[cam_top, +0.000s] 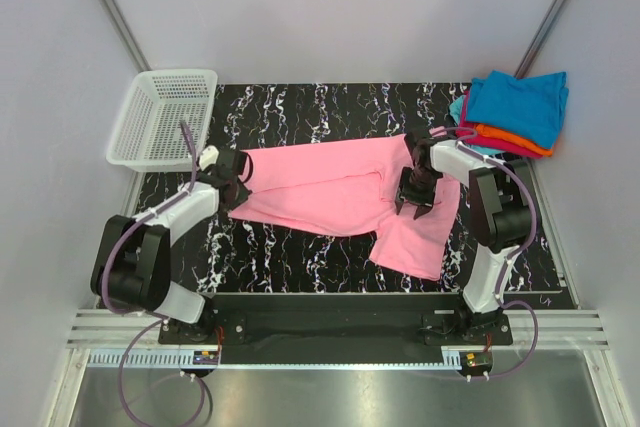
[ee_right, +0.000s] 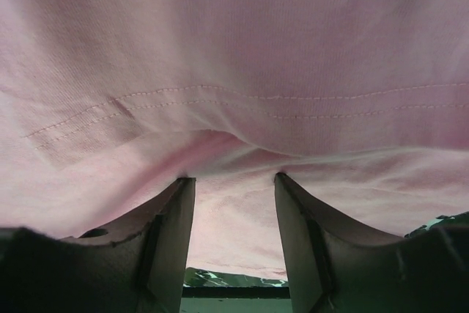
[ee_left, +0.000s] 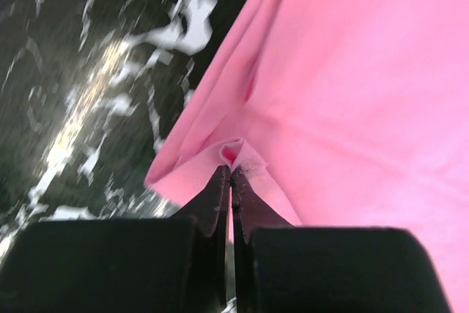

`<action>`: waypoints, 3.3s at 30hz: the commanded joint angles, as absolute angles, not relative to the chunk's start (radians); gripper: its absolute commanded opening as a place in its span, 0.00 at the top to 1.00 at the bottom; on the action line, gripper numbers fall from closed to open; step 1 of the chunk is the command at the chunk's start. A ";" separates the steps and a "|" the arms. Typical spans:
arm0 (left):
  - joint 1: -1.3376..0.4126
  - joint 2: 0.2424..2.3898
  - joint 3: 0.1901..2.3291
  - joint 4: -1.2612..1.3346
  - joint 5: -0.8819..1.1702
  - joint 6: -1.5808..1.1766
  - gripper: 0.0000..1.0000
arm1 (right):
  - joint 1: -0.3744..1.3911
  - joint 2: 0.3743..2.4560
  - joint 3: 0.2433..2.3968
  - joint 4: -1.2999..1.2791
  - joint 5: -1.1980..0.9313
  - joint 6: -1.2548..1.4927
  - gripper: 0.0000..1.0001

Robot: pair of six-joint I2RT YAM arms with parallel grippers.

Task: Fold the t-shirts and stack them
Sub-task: Fold the tshirt

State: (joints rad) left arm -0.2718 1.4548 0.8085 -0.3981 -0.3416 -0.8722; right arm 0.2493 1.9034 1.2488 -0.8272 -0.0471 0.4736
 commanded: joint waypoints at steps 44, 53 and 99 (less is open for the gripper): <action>-0.199 1.551 0.891 -0.226 -0.216 -0.782 1.00 | 0.383 1.074 0.608 -0.901 0.186 1.232 0.60; -0.198 1.542 0.873 -0.219 -0.210 -0.781 1.00 | 0.515 1.121 0.591 -0.911 0.204 1.338 0.60; -0.198 1.329 0.845 -0.290 -0.207 -0.805 1.00 | 0.531 1.302 1.046 -1.261 0.632 1.166 1.00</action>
State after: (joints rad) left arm -0.1993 1.4052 0.8597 -0.2867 -0.2108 -0.7906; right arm 0.5262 1.3212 1.0111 -1.1843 0.5117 1.1881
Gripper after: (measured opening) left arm 0.012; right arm 0.011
